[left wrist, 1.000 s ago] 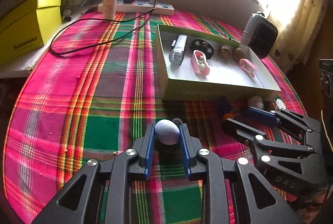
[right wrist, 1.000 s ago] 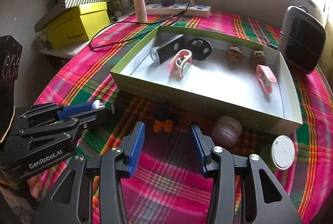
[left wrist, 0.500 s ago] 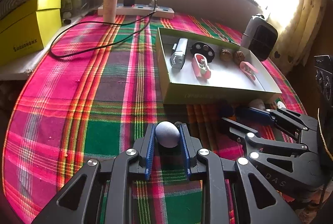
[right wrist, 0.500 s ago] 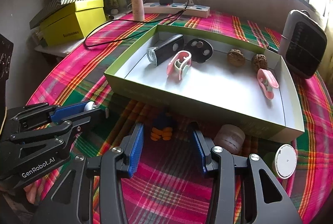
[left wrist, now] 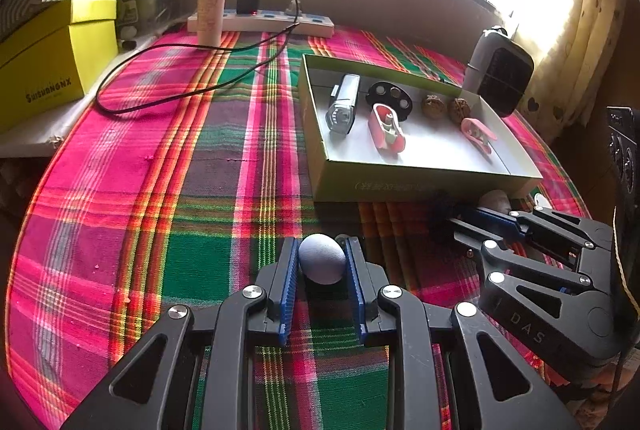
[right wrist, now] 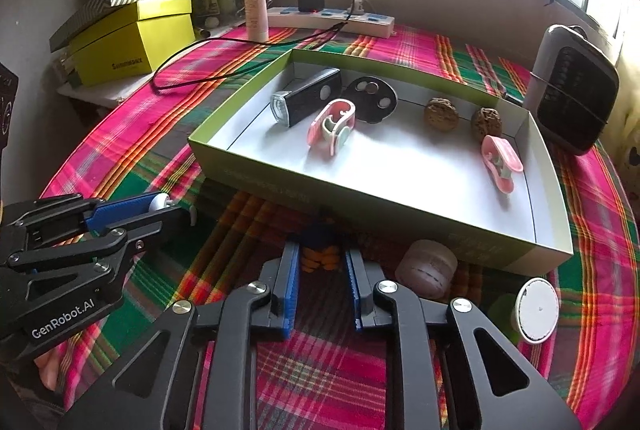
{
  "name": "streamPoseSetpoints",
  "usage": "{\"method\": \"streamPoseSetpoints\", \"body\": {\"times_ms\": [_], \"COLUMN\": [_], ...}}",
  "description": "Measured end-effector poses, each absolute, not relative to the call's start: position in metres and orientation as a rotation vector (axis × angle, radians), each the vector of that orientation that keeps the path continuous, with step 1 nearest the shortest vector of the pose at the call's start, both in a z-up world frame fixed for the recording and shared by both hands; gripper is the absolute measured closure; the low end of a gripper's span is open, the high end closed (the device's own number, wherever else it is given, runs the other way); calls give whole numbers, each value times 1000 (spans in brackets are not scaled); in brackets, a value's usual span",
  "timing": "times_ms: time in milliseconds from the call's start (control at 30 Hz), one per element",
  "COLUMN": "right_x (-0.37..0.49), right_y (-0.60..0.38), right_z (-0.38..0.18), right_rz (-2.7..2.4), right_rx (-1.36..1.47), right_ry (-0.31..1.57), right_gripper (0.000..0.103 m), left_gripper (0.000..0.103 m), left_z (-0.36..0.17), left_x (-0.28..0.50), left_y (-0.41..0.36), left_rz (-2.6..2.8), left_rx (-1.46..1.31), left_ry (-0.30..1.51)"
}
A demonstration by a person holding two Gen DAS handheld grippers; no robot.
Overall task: Organize objects
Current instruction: 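Lift the white egg with the left tool while the right tool grasps the blue-orange knitted toy, then carry the egg toward the box with the left tool while the right tool lifts the knitted toy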
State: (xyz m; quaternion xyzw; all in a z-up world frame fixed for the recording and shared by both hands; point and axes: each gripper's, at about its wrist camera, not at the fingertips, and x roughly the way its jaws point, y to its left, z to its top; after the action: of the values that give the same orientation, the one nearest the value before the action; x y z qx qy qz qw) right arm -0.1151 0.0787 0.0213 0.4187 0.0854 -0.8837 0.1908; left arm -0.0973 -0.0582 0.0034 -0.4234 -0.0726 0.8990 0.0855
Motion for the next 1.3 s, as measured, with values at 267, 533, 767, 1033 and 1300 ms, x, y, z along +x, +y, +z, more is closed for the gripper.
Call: {"method": "streamPoseSetpoints", "body": {"times_ms": [267,533,767,1033,1300], "right_x": [-114,-114,-114,-111,-106], "right_y": [79,80,82,85,88], "right_z": [21,21,21,23,30], "right_rz": [-2483,-2482,-2478,-2472,-2475], "right_rx": [1177,1177,1175,1164,1136], "right_ry": [231,226,205,177,153], "right_gripper": [83,83,83,83,83], "left_gripper": [82,82,82,82,82], "left_z": [4,4,4,6,14], "left_x": [-97,-97,-97,-95,-92], "left_y": [-58,-57,-57,-56,-58], "left_rz": [2681,2682,2683,2681,2690], "left_rx": [-1263,-1264,-1266,-1256,-1222], "left_ry": [-218,-214,-209,-189,-176]}}
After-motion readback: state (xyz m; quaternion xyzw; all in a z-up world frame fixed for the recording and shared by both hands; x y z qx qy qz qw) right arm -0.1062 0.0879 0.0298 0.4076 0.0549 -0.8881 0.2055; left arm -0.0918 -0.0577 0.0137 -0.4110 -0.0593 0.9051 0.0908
